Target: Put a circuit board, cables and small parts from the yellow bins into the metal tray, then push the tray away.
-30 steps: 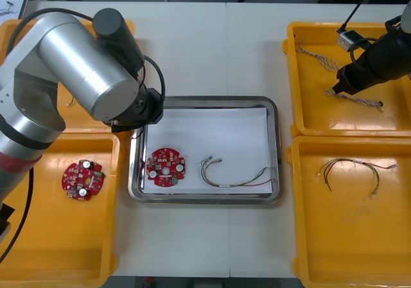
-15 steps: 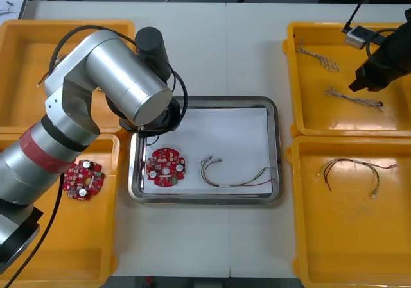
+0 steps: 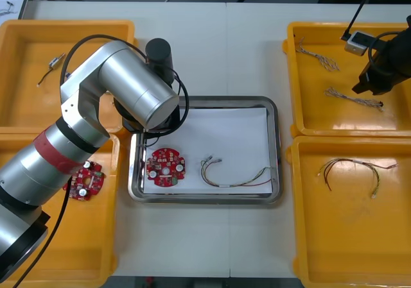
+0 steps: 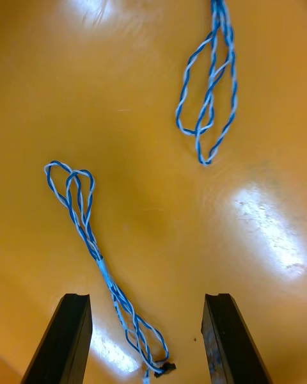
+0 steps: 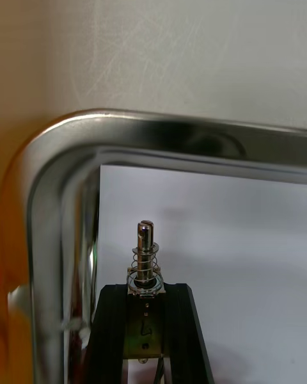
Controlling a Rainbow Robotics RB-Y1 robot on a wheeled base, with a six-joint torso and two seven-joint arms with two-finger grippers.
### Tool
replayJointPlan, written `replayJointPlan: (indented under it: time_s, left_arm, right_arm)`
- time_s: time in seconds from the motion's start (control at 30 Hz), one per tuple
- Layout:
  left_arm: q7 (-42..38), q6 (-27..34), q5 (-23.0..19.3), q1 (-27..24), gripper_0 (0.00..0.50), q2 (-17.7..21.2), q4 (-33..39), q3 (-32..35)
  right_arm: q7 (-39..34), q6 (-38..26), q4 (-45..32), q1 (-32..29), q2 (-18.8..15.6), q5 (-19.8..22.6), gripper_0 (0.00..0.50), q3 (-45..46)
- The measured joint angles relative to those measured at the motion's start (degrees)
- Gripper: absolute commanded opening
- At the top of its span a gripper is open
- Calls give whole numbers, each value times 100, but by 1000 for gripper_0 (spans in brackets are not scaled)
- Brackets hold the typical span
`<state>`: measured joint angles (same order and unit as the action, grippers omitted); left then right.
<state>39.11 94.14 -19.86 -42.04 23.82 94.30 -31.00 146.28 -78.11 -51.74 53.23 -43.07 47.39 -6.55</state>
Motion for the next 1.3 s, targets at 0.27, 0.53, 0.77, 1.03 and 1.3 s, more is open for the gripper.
replayJointPlan:
  time_s: [0.27,0.53,0.77,1.03,1.3]
  left_arm:
    - [181,-407,26,-1,10,-30,-309,-1]
    - [184,-408,26,-1,394,-36,-309,-51]
    - [184,-407,26,-1,460,-43,-309,-54]
    - [184,-179,23,-4,460,-43,-232,-54]
    - [184,352,-294,-98,460,-43,152,49]
  right_arm:
    - [0,179,-3,-164,-7,76,500,-442]
    - [0,400,-5,-343,-8,201,500,-468]
    - [0,569,-6,-380,-8,267,500,-724]
    - [0,573,-26,-381,-8,275,361,-768]
    - [-1,605,-28,-382,-8,275,0,-768]
